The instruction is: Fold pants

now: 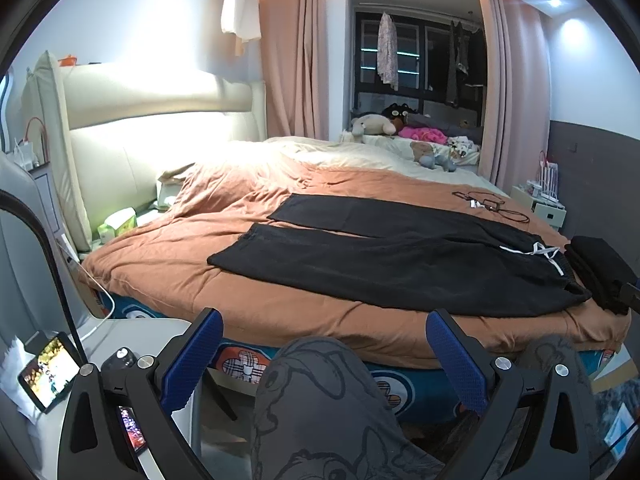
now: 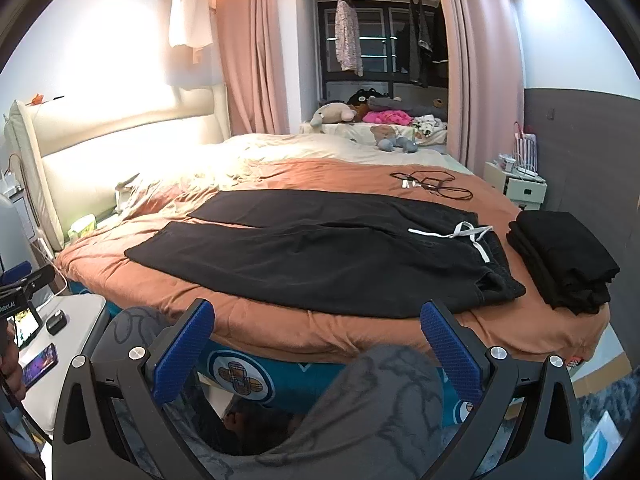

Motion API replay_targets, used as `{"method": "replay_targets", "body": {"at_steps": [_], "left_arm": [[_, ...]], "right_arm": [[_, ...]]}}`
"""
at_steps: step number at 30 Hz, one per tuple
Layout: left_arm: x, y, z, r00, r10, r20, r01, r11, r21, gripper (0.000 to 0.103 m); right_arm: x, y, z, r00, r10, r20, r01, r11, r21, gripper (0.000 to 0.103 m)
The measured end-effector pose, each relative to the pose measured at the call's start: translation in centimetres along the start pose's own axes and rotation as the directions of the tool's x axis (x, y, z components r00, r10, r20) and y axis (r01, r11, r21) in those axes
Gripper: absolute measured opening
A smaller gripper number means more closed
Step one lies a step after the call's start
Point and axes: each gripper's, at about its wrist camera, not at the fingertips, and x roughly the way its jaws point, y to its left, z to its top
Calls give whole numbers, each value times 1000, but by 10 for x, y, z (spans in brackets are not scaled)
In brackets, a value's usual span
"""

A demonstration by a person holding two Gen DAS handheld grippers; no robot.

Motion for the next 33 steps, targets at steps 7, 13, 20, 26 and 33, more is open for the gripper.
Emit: {"method": "replay_targets", "body": {"at_steps": [7,13,20,26,33], "left_arm": [[23,5,17,1000,9,-11,-9,1000,0,102],[51,11,21,1000,15,-25,-16,1000,-5,102],[90,21,23,997,44,-59,-45,999,-11,102],[126,31,28,993,52,-102,-57,997,-54,102],[168,46,29,982,77,-171,-93,992,-88,102]], "right_arm": [[29,-9,10,999,-8,-34,9,1000,23,103],[54,-16,16,999,-16,-50,19,998,62,103],[79,-28,22,996,-62,-61,68,992,102,103],[102,-34,25,991,-110,-79,120,985,127,103],[133,-45,32,983,-138,-123,157,975,157,103]]}}
